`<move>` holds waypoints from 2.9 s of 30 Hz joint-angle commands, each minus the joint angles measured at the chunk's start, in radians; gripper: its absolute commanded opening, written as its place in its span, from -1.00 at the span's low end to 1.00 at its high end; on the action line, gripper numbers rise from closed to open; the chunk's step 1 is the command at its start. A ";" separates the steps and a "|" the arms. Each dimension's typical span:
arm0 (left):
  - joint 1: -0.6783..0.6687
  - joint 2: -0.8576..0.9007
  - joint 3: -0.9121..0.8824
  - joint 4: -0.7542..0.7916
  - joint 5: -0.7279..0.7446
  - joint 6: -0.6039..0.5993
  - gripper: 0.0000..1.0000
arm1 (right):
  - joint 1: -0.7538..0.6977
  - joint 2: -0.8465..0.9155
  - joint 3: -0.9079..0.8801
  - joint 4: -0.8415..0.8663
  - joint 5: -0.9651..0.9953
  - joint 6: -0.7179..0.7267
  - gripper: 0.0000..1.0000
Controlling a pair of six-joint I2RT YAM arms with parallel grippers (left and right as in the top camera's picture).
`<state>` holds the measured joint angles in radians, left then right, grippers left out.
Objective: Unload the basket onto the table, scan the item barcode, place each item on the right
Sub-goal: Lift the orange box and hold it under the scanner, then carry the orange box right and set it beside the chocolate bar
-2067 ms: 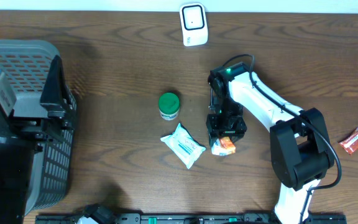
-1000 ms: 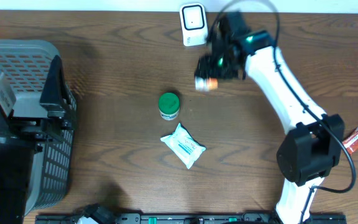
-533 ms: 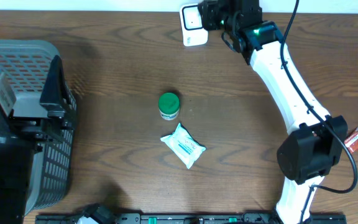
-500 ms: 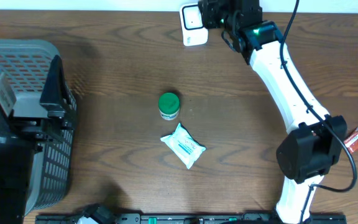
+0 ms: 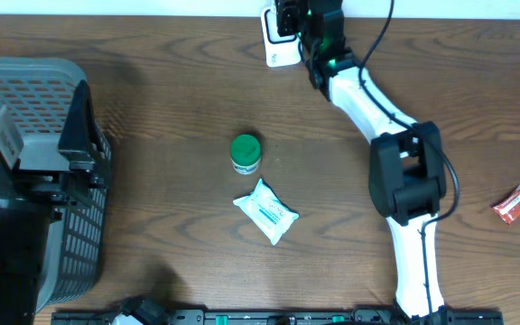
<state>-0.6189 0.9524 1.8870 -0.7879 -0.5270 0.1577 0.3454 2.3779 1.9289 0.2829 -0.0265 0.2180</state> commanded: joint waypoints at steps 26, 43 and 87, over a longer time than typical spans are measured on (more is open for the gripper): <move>0.000 -0.007 -0.005 -0.420 -0.009 0.003 0.65 | 0.002 0.050 0.007 0.010 0.059 0.027 -0.16; 0.000 -0.007 -0.005 -0.777 -0.008 0.003 0.65 | -0.189 -0.485 0.007 -1.101 0.549 -0.053 -0.30; 0.000 -0.007 -0.005 -0.778 -0.009 0.003 0.64 | -0.823 -0.459 -0.267 -1.437 0.504 0.134 0.98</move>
<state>-0.6189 0.9516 1.8828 -1.5654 -0.5270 0.1577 -0.4786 1.9312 1.5745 -1.1168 0.4877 0.3405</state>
